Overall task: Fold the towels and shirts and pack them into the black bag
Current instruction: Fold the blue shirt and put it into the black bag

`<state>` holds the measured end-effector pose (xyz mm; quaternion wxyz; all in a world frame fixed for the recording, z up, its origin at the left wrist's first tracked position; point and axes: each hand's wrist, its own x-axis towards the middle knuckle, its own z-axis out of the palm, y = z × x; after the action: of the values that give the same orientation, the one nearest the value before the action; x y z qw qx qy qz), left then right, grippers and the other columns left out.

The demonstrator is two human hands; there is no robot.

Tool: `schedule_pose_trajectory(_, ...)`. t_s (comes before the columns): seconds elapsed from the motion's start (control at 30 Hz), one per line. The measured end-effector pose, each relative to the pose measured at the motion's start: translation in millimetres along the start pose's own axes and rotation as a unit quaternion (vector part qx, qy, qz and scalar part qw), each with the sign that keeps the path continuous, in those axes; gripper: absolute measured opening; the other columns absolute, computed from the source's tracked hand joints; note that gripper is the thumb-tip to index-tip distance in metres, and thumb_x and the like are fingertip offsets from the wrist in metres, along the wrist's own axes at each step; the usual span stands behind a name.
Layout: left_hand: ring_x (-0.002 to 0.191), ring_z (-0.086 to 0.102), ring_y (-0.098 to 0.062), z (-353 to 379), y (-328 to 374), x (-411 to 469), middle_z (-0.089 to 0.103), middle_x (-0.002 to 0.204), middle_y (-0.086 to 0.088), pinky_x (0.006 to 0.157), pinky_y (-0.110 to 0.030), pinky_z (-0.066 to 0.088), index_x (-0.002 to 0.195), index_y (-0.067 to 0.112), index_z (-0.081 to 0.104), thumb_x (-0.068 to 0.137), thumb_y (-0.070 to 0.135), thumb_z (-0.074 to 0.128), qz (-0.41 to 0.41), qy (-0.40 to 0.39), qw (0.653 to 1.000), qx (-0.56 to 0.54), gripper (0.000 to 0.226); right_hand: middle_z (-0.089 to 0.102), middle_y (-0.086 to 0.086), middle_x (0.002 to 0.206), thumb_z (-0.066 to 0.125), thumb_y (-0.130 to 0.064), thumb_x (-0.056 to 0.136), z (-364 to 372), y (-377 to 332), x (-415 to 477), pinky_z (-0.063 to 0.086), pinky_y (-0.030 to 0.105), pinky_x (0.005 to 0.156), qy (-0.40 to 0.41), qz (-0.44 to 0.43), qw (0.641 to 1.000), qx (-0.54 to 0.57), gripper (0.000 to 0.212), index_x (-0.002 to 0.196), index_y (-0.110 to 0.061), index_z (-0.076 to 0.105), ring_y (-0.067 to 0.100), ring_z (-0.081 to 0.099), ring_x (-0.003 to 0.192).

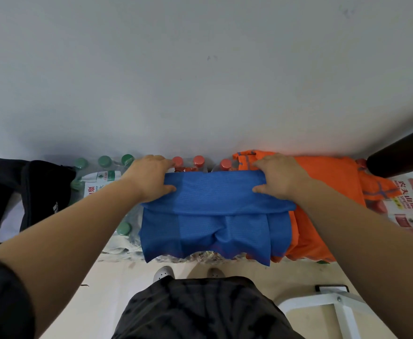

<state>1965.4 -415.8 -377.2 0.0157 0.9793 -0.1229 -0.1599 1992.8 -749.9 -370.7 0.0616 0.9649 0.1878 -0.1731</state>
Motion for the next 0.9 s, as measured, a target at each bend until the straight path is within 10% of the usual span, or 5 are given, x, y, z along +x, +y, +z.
schedule_pose_trajectory(0.33,0.079,0.057,-0.022,-5,-4,23,0.058,0.077,0.004,0.065,-0.031,0.044,0.076,0.023,0.056,0.077,0.039,0.078,-0.036,-0.102,0.993,-0.046,0.027,0.062,-0.006,0.089,0.077,-0.048,0.076,3,17,14,0.049,0.035,0.074,-0.030,-0.008,0.999,0.026,0.030,0.076,-0.025,0.058,0.023,0.058,0.090)
schedule_pose_trajectory(0.6,0.086,0.062,-0.033,-22,-7,41,0.067,0.093,-0.005,0.069,-0.033,0.035,0.093,0.022,0.055,0.083,0.023,0.063,-0.024,0.115,0.993,-0.006,0.012,0.064,0.007,0.110,0.071,-0.035,0.084,-22,27,28,0.047,0.039,0.083,0.126,0.035,0.991,0.034,0.028,0.104,-0.018,0.061,0.032,0.060,0.105)
schedule_pose_trajectory(0.9,0.063,0.057,-0.033,-4,-5,-4,0.059,0.070,-0.006,0.063,-0.037,0.041,0.076,0.013,0.057,0.068,0.011,0.073,0.048,0.217,0.975,-0.001,0.018,0.061,0.008,0.087,0.077,-0.023,0.071,-11,22,-12,0.047,0.043,0.069,0.222,-0.026,0.975,0.021,0.024,0.088,-0.016,0.062,0.035,0.060,0.083)
